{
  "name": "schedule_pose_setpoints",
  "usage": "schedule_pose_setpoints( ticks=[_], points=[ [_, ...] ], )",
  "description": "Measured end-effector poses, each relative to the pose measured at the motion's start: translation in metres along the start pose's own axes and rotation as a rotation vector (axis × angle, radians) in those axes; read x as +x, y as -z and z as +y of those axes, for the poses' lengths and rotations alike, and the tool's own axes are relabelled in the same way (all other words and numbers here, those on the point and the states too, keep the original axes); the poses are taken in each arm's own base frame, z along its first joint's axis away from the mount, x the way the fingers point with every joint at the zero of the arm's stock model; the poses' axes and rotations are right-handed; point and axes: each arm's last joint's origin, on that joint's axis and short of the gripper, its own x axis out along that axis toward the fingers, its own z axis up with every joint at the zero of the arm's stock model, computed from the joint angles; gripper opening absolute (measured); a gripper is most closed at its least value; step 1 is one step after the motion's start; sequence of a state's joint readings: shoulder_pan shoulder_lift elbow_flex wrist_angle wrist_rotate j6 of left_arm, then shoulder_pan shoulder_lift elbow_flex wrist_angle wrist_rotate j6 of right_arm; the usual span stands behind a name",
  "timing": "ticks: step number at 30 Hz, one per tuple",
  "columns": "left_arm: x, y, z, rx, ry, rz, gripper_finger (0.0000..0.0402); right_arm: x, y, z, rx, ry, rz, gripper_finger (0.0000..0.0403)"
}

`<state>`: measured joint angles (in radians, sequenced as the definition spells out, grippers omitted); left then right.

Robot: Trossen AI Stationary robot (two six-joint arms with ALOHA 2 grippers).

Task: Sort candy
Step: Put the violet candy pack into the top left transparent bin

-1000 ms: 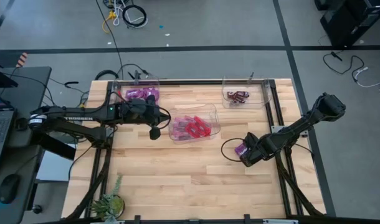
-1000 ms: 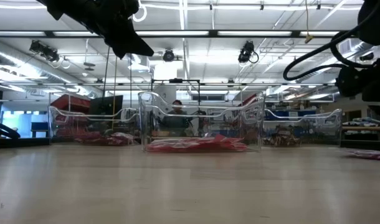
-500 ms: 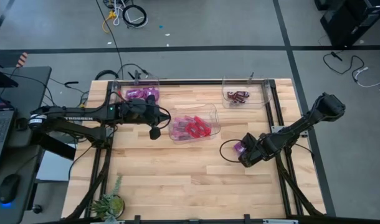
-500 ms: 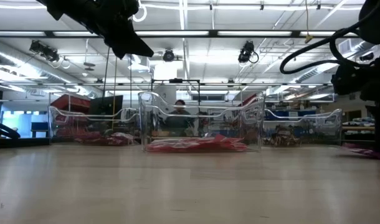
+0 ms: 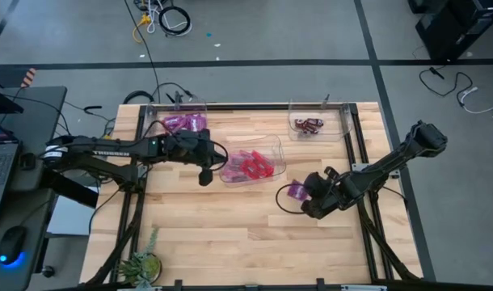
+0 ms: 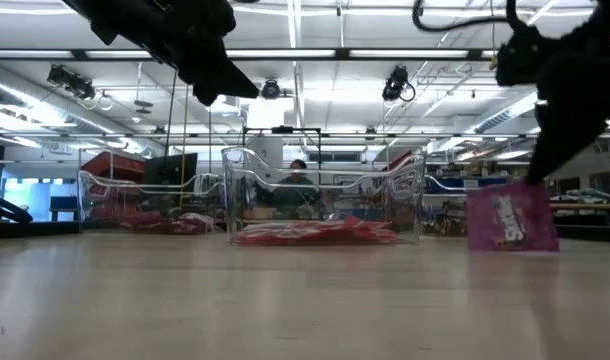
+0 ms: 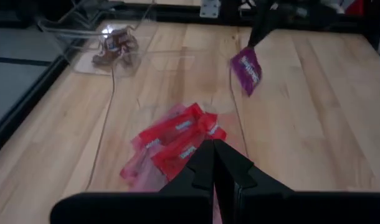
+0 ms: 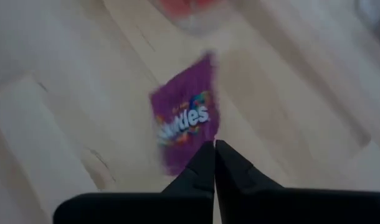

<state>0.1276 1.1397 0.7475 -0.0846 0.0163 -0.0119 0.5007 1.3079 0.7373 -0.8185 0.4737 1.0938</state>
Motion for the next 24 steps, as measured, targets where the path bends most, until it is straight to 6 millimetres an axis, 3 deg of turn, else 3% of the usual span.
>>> schedule_pose_setpoints(
  ticks=[7,15,24],
  points=[
    [0.015,-0.005,-0.002,0.004,0.012,-0.078,0.0005,-0.02,-0.023,0.011,-0.079,-0.003,-0.157,0.0],
    [0.042,-0.009,-0.013,0.041,0.244,-0.197,0.0008,-0.038,-0.042,0.02,-0.196,0.016,-0.321,0.0],
    [0.086,0.004,-0.025,0.111,0.289,-0.29,0.009,-0.053,-0.059,0.032,-0.284,-0.001,-0.458,0.0]
  ],
)
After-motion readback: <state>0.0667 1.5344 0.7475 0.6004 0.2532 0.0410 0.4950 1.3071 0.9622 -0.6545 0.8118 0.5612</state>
